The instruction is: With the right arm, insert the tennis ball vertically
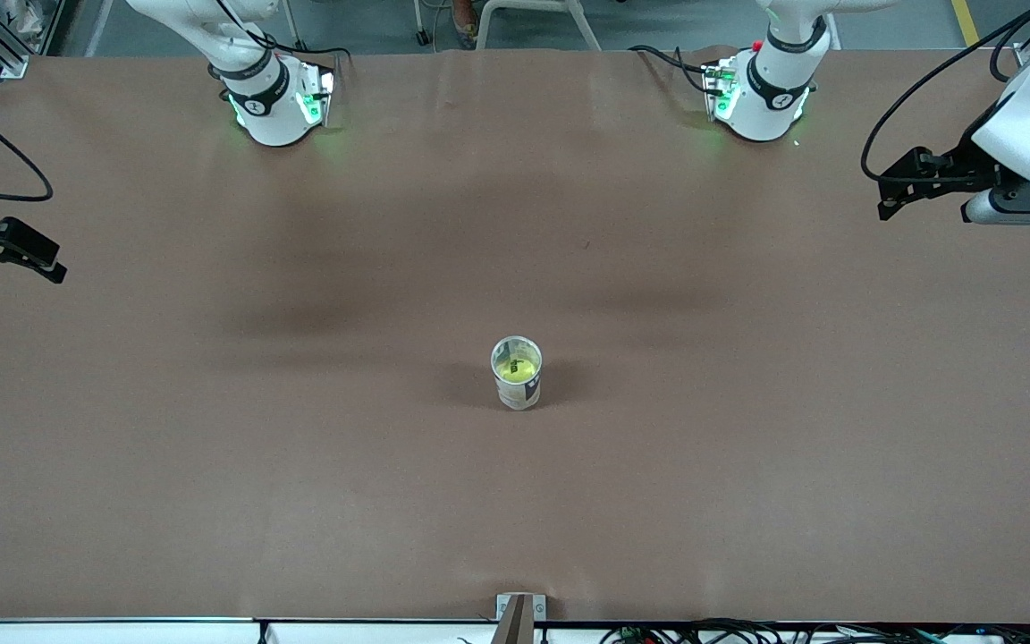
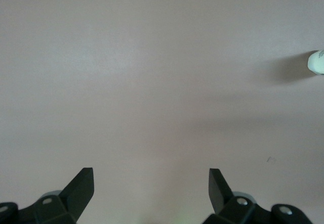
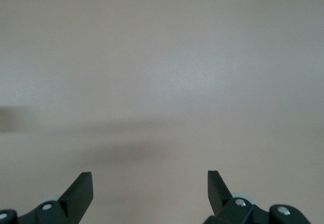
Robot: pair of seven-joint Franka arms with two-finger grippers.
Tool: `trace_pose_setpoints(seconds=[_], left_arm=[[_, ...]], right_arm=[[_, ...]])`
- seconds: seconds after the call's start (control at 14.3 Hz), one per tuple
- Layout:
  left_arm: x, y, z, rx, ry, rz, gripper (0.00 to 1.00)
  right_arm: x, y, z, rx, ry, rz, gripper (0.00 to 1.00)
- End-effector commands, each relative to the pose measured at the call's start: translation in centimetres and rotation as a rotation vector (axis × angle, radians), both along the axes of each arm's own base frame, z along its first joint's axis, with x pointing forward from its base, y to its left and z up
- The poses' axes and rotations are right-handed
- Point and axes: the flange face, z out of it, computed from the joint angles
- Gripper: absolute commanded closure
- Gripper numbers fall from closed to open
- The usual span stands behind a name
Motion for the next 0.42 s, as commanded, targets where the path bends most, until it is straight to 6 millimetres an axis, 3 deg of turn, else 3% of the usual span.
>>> trace_pose_setpoints(seconds=[0.0,0.35], left_arm=[[0.65,0.28,0.90,-0.014,-0.017,0.006,0.00],[1.28,0.26,1.27,-0.012,-0.027,0.008,0.00]], right_arm=[[-1.05,0.70,0.46,-0.013,0.004,0.018,0.00],[-1.16,0.70,0.71,-0.011,0.019,0.012,0.00]])
